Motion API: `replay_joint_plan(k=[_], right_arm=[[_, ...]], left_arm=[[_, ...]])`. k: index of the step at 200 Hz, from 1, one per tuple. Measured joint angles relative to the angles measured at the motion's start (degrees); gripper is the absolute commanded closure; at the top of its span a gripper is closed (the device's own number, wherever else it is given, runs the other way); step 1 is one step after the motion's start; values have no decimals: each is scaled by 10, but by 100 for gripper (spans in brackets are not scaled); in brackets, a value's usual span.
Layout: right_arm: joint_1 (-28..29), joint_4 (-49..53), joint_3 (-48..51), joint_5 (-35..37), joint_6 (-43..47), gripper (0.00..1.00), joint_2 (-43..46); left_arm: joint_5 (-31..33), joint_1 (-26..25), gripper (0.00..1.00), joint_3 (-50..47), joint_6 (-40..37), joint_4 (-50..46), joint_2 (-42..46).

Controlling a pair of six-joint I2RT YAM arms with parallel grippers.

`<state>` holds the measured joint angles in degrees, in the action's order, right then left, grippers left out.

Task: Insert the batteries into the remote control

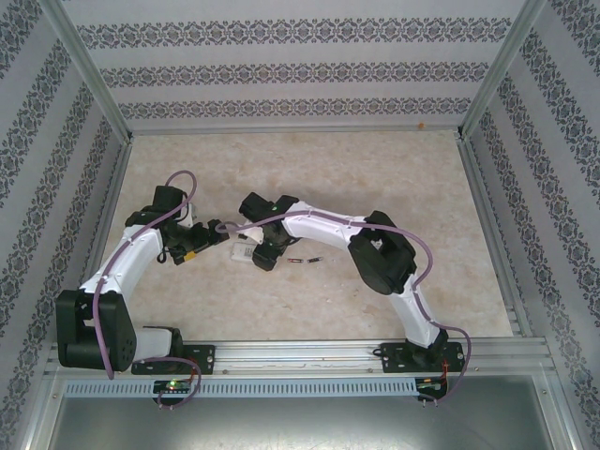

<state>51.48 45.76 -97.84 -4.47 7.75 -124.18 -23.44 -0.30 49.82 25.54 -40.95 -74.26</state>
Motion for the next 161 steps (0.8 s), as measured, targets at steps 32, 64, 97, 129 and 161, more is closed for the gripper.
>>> replay_joint_plan(k=[32,64,97,129,161], right_arm=[[-11,-33,52,-23,-47,34,58],[-18,-45,73,-26,-100,35,85],[-21,-71,98,-42,-248,40,90],[-21,-98,149,-49,-385,41,98],[-21,-108,155,-46,-439,43,98]], left_arm=[[0,0,0,0,0,0,0],[-2,0,0,-2,0,1,-2],[-15,0,4,-2,0,1,-21],[-32,0,11,5,-9,-2,-65],[-38,-7,14,21,-20,-11,-86]])
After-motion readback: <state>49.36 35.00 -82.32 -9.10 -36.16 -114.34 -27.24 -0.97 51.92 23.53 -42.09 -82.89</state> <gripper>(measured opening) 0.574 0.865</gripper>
